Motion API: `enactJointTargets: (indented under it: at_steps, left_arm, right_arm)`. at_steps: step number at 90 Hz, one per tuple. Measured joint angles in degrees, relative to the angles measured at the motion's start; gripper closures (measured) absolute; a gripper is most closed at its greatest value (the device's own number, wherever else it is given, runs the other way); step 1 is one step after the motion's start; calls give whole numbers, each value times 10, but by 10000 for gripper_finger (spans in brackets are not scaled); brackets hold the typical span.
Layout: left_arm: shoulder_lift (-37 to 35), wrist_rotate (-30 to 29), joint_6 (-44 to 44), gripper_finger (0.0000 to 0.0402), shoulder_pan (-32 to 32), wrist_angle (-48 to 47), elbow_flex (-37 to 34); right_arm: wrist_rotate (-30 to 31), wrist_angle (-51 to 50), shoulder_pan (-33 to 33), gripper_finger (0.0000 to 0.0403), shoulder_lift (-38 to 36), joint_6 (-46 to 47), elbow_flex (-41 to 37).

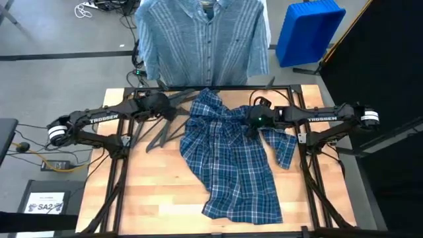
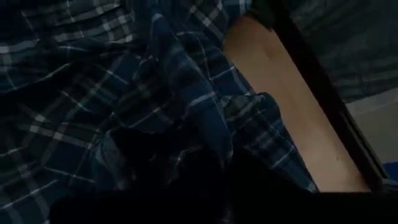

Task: Hang clothes
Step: Insert the black hanger into the blue shirt

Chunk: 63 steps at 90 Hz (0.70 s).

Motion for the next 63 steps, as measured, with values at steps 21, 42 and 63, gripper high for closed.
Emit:
enactJointTargets:
  at_steps: [21,42,63]
  left_arm:
    - [50,26,-16,207,87,-40,0]
    - [112,43,0,207,140,-18,0]
    - [142,98,51,207,195,-4,0]
  right_arm:
    - [-41,34,-12,403,0,-11,0]
    - [-45,35,-12,403,0,-15,0]
    - [-60,35,-12,403,0,-18,0]
